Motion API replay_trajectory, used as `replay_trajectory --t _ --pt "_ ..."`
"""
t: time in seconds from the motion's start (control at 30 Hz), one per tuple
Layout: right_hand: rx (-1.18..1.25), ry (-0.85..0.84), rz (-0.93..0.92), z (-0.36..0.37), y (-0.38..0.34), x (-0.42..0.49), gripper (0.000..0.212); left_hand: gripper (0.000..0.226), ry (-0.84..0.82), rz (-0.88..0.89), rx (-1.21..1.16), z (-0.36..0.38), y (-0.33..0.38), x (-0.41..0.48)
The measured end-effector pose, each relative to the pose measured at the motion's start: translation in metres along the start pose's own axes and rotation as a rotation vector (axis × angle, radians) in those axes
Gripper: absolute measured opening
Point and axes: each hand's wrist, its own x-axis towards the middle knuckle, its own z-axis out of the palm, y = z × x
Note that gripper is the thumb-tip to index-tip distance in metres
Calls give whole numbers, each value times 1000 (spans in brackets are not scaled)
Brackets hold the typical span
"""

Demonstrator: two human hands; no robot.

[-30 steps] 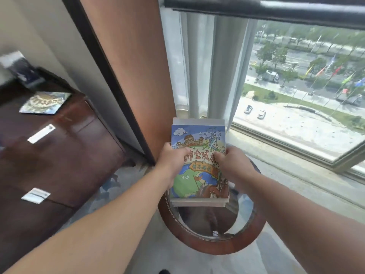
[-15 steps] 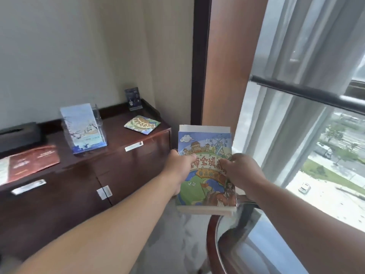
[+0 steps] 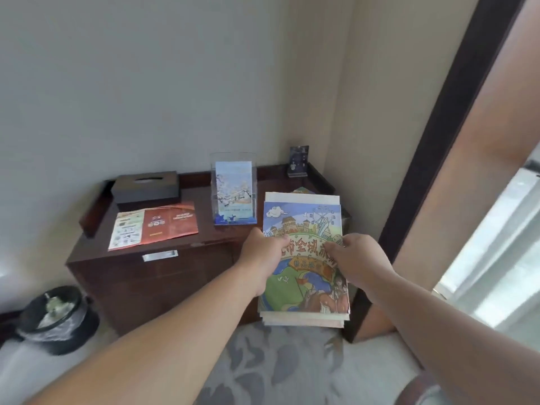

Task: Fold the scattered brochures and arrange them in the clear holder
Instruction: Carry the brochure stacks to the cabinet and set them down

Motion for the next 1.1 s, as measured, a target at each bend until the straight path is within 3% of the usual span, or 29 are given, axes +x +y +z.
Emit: replay_trajectory --t 0.37,0.7,0.9,1.1 --pt "-67 -255 -170 64 -59 83 31 58 275 -61 -58 -59 4 59" --pt "-81 -390 -223 134 -99 130 26 59 404 -142 -88 -114 -7 109" --pt "-82 -349 -148 166 -120 160 26 58 341 -153 -64 -139 -7 166" --pt "-86 -222 -25 152 -118 198 28 64 183 -139 -19 -112 6 225"
